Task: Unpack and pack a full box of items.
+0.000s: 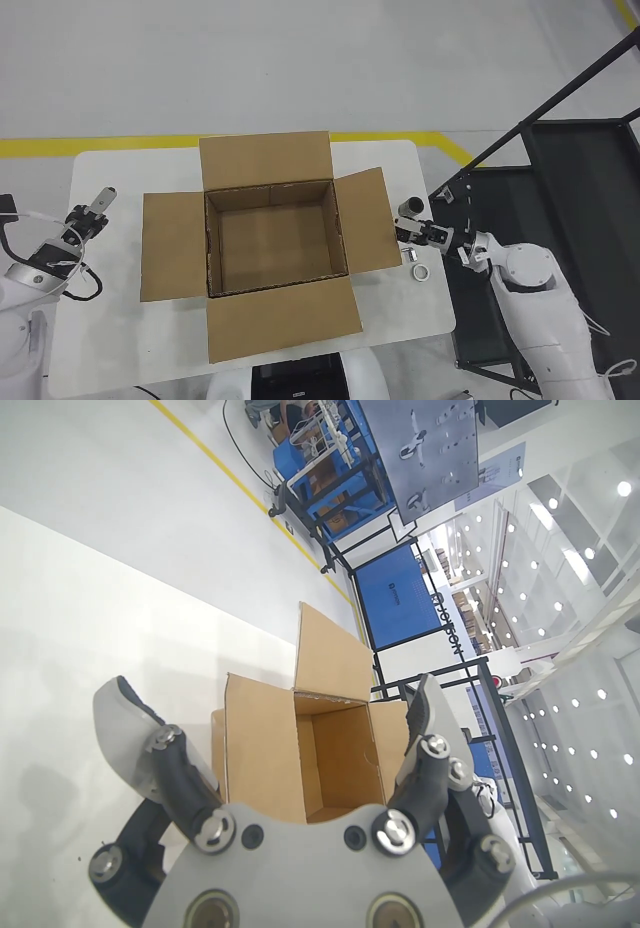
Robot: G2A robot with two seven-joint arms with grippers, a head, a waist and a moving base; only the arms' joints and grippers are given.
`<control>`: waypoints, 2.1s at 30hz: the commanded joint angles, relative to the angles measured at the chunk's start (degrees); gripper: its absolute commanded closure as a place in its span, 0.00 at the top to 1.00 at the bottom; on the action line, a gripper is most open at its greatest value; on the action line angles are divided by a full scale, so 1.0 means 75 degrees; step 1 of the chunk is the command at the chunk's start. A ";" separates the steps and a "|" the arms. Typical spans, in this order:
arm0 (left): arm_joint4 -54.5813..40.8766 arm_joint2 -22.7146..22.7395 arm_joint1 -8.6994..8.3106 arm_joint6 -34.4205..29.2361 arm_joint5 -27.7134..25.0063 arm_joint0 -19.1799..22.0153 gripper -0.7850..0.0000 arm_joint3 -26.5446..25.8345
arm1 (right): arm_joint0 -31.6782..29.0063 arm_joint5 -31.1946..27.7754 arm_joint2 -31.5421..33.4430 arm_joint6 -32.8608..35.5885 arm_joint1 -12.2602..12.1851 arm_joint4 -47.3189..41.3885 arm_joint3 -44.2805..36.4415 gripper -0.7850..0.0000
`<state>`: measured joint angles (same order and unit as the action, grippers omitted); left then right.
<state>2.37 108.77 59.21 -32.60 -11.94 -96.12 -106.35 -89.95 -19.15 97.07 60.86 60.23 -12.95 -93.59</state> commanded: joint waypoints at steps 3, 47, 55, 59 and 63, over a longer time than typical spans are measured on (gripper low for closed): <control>0.0000 0.0000 0.0000 0.0000 0.0000 0.0000 1.00 0.0000 | -0.0559 0.0228 0.0740 -0.0107 -0.0103 0.0564 -0.0499 1.00; 0.0000 0.0000 0.0000 0.0000 0.0000 0.0000 1.00 0.0000 | -0.0503 -0.0279 -0.0676 -0.1383 -0.0372 0.6773 0.1428 0.60; 0.0000 0.0000 0.0000 0.0000 0.0000 0.0000 1.00 0.0000 | -0.0361 -0.0273 -0.0700 -0.1640 -0.0416 0.7172 0.1689 0.56; 0.0000 0.0000 0.0000 0.0000 0.0000 0.0000 1.00 0.0000 | -0.0252 -0.0262 -0.0784 -0.1731 -0.0426 0.7337 0.1857 0.51; 0.0000 0.0000 0.0000 0.0000 0.0000 0.0000 1.00 0.0000 | -0.0103 -0.0268 -0.0898 -0.1822 -0.0425 0.7416 0.2096 0.45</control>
<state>2.37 108.77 59.21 -32.60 -11.94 -96.12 -106.35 -91.06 -21.15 90.53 47.30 57.04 42.52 -78.42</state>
